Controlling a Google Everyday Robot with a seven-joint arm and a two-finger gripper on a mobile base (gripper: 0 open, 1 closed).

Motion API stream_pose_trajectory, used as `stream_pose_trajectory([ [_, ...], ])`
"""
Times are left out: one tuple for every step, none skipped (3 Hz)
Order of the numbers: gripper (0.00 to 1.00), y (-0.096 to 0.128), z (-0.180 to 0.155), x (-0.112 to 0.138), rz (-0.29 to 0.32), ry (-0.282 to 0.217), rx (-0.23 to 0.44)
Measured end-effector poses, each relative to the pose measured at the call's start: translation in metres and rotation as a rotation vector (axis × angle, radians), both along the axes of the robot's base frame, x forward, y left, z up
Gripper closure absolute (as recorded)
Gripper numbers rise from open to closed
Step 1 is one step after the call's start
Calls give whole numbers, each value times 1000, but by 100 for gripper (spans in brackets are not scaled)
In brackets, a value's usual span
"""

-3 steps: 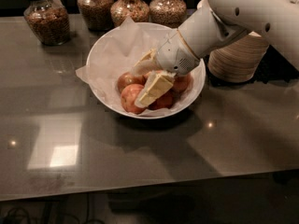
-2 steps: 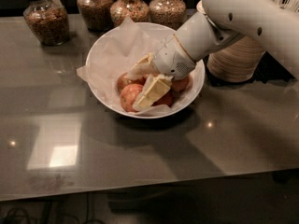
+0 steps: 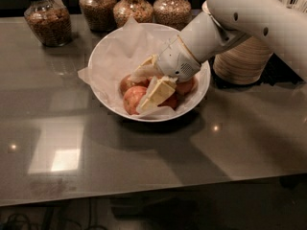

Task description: Pick apple from white bowl

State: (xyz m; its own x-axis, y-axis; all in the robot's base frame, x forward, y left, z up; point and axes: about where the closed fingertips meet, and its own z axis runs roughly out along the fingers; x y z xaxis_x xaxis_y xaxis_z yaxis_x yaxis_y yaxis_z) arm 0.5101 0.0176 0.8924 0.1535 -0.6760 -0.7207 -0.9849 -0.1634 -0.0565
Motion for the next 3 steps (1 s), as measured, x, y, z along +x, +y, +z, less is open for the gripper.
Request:
stream_pose_trajectory([
  [34,-7,-6,-7,-15,22,-6],
  [34,-20,-5,-19,-48,24,-15],
  [33,-33,4,-22,-75,-4,-17],
])
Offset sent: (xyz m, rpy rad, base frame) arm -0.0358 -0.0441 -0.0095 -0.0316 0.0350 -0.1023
